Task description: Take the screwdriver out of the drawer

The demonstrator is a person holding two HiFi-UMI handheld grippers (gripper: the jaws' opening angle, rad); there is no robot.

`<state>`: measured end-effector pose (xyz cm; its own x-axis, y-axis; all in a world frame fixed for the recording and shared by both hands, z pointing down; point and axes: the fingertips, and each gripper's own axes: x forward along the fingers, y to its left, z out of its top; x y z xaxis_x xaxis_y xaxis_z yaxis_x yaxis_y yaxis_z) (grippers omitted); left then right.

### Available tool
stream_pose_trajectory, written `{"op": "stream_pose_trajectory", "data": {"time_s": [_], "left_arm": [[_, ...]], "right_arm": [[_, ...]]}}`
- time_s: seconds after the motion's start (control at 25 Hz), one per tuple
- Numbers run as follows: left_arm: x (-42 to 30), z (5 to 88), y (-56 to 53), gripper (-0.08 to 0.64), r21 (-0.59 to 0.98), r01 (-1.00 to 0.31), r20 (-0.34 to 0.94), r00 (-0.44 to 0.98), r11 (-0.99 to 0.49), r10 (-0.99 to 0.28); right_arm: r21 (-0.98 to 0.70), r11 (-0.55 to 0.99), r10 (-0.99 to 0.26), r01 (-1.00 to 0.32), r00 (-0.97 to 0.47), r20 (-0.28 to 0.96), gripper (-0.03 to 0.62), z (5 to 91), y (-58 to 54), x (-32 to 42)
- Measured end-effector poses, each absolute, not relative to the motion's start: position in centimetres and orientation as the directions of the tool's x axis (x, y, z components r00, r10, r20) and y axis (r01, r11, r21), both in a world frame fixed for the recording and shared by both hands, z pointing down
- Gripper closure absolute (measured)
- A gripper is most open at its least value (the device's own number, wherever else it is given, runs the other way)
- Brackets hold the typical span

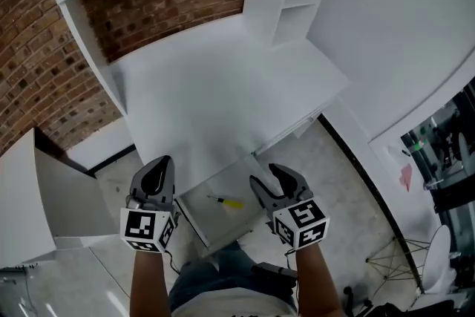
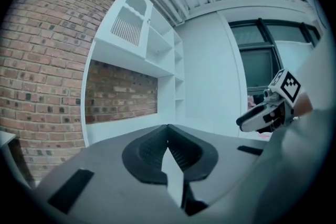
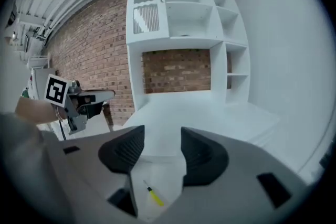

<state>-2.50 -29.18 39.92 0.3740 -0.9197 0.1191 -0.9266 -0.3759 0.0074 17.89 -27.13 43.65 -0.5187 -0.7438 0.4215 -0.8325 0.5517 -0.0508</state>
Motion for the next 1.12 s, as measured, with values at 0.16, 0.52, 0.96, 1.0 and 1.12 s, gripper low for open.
{"op": "stream_pose_trajectory", "data": {"time_s": [0.16, 0.52, 0.96, 1.0, 1.12], "left_arm": [[-2.7, 41.6, -29.2, 0.546, 0.004, -0.943, 0.17, 0.329, -0.333, -0.929], [-4.9, 45.9, -28.3, 0.546, 0.03, -0.954, 0.252, 0.296, -0.298, -0.921], [-7.1, 49.2, -25.6, 0.546, 0.036, -0.951, 0.328, 0.3, -0.306, -0.896], [-7.3, 49.4, -25.4, 0.546, 0.037, -0.953, 0.334, 0.296, -0.301, -0.895], [-8.1, 50.4, -24.9, 0.546, 0.042, -0.956, 0.362, 0.284, -0.289, -0.888]], "right_arm": [[-0.02, 0.684, -0.601, -0.729, -0.579, 0.551, 0.364, 47.9, -27.7, 16.7], [-0.091, 0.847, -0.271, -0.523, -0.575, 0.772, 0.371, 59.5, -27.2, 11.9], [-0.159, 0.932, 0.042, -0.325, -0.337, 0.94, 0.399, 75.1, -24.4, 9.4], [-0.162, 0.938, 0.06, -0.307, -0.316, 0.947, 0.399, 76.1, -24.3, 9.3], [-0.171, 0.947, 0.101, -0.271, -0.255, 0.962, 0.4, 78.9, -24.0, 9.2]]}}
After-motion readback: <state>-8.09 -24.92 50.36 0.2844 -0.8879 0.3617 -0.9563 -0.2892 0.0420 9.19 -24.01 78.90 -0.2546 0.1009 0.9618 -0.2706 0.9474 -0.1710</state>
